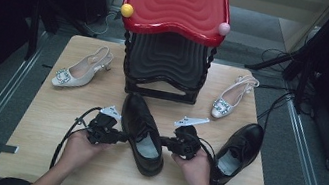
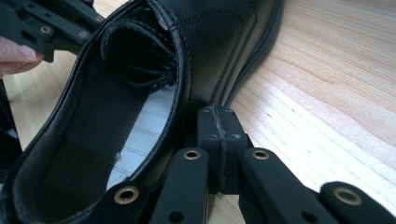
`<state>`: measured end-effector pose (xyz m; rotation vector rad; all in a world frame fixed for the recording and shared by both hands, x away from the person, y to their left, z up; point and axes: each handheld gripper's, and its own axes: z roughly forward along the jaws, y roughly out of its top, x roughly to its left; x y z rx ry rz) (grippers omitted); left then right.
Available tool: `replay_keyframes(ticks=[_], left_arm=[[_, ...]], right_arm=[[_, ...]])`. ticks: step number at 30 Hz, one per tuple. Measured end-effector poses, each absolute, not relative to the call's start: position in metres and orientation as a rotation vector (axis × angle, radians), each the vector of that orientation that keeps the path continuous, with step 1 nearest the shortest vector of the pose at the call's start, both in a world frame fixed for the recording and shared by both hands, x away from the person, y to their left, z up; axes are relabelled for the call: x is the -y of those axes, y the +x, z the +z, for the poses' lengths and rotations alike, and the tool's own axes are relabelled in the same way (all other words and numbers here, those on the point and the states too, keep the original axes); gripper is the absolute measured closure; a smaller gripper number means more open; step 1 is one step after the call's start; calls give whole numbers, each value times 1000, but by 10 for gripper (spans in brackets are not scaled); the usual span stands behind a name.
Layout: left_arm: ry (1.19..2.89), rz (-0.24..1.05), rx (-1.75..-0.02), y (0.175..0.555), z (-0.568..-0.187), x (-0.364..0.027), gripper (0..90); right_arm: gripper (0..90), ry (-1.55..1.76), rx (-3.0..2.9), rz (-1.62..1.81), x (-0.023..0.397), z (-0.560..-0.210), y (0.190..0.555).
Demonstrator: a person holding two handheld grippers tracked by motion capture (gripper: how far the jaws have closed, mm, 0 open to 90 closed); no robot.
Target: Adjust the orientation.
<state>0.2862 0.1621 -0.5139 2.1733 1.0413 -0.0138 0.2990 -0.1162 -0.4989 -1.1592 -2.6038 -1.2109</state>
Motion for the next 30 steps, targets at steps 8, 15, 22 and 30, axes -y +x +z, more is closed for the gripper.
replay_keyframes(ticks=[8, 15, 22, 30], left_arm=[[2165, -24, -1050, 292, -514, -164, 866], [2124, -28, -1077, 305, -517, -166, 867], [2137, -9, -1067, 305, -513, -169, 809], [2127, -42, -1051, 295, -502, -185, 539]], right_arm=[[900, -1191, 2580, -1251, 114, -502, 291], [900, -1153, 2569, -1225, 110, -502, 281], [853, -1121, 2669, -1202, 113, -498, 278], [731, -1130, 2645, -1289, 135, -484, 278]])
